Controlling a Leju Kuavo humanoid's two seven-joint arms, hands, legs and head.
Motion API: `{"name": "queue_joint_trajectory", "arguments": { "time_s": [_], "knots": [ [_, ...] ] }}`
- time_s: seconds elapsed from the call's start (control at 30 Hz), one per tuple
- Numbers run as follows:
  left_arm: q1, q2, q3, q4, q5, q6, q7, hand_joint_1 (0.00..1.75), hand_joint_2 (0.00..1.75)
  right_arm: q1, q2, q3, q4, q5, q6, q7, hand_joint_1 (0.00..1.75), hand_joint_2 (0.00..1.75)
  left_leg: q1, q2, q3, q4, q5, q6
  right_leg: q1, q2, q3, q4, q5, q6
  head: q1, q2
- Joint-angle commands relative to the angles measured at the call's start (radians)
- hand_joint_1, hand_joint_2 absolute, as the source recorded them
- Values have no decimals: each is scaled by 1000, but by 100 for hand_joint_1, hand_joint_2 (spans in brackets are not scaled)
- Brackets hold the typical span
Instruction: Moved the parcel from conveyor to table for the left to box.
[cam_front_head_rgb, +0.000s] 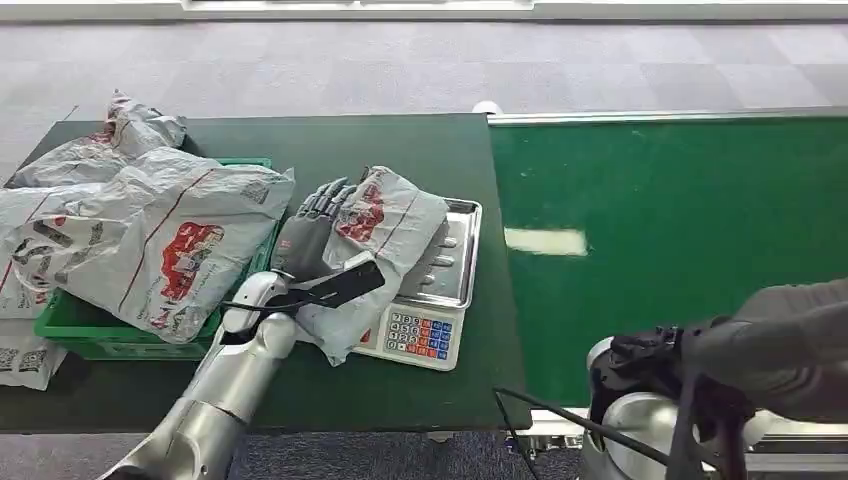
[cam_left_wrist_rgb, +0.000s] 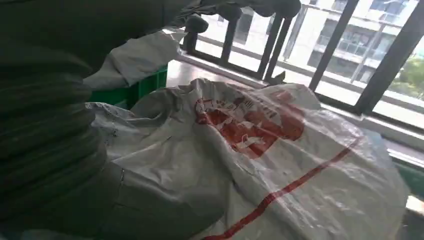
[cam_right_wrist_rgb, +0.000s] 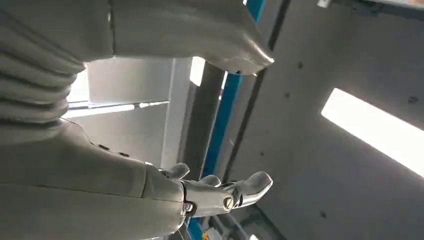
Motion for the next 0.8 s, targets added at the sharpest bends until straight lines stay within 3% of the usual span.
{"name": "queue_joint_trajectory", "arguments": {
  "time_s": [0.03, 0.27, 0.47, 0.5, 0.53, 0.8],
  "knots": [
    [-132, 15, -100, 285, -110, -74, 61, 0, 175, 30, 0, 55, 4, 23, 2, 1, 0, 0, 0, -1, 2, -2, 0, 1, 0, -2, 3, -2, 0, 0, 0, 0],
    [-141, 10, -109, 313, -130, -102, 62, 0, 175, 23, 0, 64, 34, 36, 2, 1, 0, 0, 0, 0, 3, -2, 0, 1, 0, -1, 3, -2, 0, 0, 0, 0],
    [-148, 11, -150, 365, -167, -222, 18, 0, 175, 9, 0, 67, 77, 28, 2, 1, 0, 0, 0, 1, 4, -3, 1, 2, 0, -2, 5, -3, 1, 0, 0, 0],
    [-147, 11, -150, 364, -165, -225, 2, 63, 175, 8, 0, 65, 79, 27, 2, 1, 0, 0, 0, 1, 3, -2, 0, 1, 0, -1, 4, -1, 0, 0, 0, 0],
    [-148, 12, -153, 366, -168, -231, -3, 175, 175, 7, 0, 64, 80, 26, 2, 1, 0, 0, 0, 2, 5, -4, 1, 2, 0, -1, 6, -4, 1, 0, 0, 0],
    [-161, 11, -162, 386, -166, -272, -53, 175, 175, 14, 0, 56, 76, 34, 2, 1, 0, 0, -1, -4, 6, -3, 2, 3, 0, -7, 10, -3, 0, 1, 0, 0]
  ]
}}
